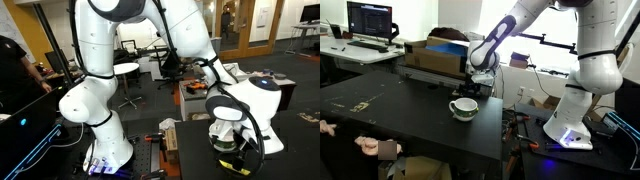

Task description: Move the marker to the left side of the mug

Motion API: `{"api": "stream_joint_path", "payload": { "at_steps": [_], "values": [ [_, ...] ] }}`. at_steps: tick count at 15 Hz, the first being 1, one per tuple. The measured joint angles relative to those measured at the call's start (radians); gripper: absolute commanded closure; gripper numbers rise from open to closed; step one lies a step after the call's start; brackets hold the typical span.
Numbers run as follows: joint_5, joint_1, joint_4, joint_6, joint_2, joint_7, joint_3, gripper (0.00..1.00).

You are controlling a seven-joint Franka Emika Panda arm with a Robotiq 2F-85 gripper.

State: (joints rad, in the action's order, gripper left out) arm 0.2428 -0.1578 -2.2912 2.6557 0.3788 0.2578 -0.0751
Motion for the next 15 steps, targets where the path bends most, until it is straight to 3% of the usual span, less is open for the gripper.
{"api": "stream_joint_path", "payload": {
  "at_steps": [4,5,6,15],
  "values": [
    [0.018,0.005,-0.001,0.061,0.040,0.052,-0.002,0.00],
    [0.020,0.008,-0.001,0.071,0.050,0.065,-0.002,0.08],
    [0.024,0.010,-0.001,0.081,0.059,0.072,-0.002,0.26],
    [0.056,0.014,-0.001,0.117,0.090,0.104,-0.013,0.94]
  ]
}}
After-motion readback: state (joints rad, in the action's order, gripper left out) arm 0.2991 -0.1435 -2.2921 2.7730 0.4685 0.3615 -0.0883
